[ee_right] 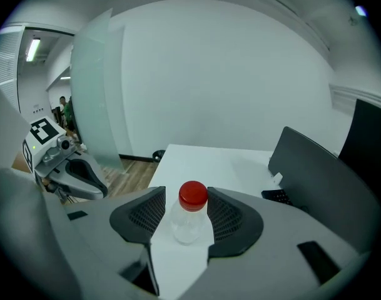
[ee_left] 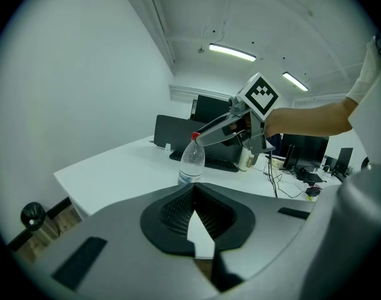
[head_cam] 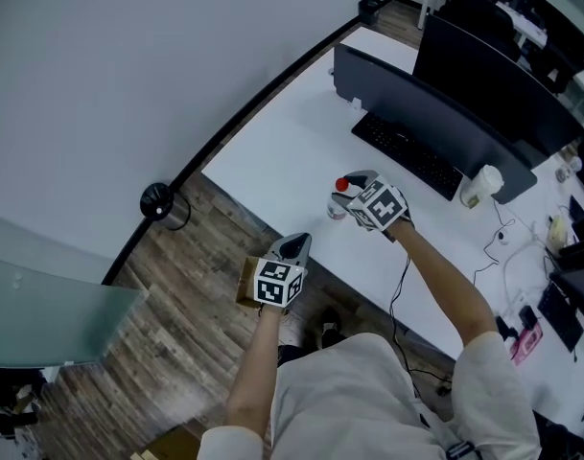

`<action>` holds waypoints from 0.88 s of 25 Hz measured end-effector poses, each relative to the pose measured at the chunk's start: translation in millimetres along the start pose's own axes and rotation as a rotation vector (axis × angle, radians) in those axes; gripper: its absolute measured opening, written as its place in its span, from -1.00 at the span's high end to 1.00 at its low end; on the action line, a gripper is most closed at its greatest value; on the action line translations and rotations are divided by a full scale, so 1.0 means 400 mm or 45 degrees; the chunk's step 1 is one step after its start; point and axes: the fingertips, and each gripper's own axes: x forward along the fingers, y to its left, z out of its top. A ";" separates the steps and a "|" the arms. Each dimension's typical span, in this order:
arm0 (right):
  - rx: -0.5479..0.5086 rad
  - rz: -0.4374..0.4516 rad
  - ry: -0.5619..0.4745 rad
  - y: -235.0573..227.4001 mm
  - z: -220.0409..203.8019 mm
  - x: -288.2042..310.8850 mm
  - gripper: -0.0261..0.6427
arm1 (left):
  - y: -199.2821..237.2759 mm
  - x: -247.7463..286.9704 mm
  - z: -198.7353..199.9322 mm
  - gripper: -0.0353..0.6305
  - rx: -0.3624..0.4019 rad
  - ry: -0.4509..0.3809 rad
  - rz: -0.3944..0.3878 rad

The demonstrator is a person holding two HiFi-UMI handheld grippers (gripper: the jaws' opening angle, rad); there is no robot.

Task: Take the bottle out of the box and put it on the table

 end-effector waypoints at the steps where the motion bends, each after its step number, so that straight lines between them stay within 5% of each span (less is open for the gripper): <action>1: 0.019 -0.011 -0.013 0.001 -0.002 -0.007 0.20 | -0.001 -0.008 -0.007 0.85 -0.005 0.001 0.004; 13: 0.264 -0.158 -0.127 0.094 -0.075 -0.137 0.19 | -0.044 -0.173 -0.072 0.85 -0.037 -0.034 0.001; 22: 0.304 -0.296 -0.143 0.156 -0.103 -0.158 0.19 | -0.092 -0.276 -0.114 0.85 -0.084 -0.046 0.006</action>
